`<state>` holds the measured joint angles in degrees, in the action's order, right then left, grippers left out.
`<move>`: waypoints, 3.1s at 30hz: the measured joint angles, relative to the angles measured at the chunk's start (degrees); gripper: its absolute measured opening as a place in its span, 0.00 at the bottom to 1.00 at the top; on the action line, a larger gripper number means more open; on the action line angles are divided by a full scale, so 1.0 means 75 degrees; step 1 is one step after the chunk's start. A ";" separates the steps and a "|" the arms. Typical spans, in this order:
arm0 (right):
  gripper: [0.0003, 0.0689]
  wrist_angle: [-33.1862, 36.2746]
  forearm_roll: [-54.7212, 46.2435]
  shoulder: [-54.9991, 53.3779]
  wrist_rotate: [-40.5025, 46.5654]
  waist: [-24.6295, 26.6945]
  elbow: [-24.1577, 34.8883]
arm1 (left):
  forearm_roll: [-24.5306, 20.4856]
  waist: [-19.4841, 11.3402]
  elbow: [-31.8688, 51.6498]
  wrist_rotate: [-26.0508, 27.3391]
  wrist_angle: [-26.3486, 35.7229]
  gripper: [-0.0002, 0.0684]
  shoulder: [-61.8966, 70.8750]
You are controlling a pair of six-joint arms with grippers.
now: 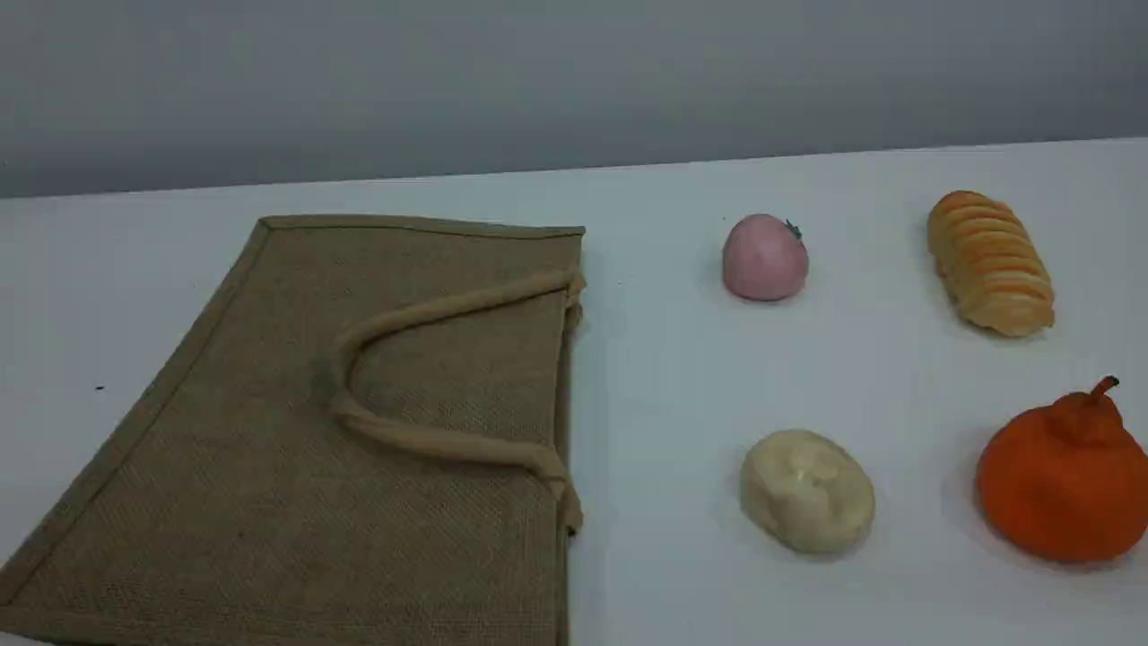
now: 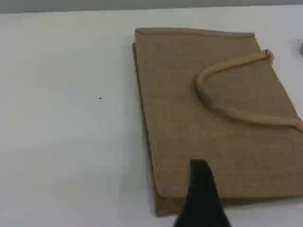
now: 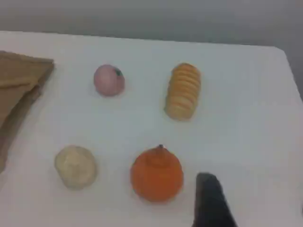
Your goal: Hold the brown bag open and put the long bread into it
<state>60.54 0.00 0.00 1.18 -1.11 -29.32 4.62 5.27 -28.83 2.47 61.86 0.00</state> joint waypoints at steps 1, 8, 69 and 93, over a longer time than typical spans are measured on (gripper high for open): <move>0.51 0.0000 0.0000 0.0000 0.0000 0.0000 0.0000 | 0.0000 0.0000 0.0000 0.0000 0.0000 0.66 0.0000; 0.51 0.0000 0.0000 0.0000 0.0000 0.0000 0.0000 | 0.0000 0.0000 0.0000 0.0000 0.0000 0.66 0.0000; 0.51 -0.4241 0.4650 -0.5937 -0.2898 0.0000 -0.0209 | 0.0843 0.0000 -0.1619 -0.0667 -0.3174 0.66 0.6826; 0.51 -0.4880 1.0441 -1.1638 -0.8080 -0.0008 -0.1421 | 0.3061 0.0000 -0.4437 0.1087 -0.3862 0.61 1.4484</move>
<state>23.94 78.31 -87.28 -59.42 -1.17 -39.97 27.58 5.27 -62.11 10.62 32.89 108.63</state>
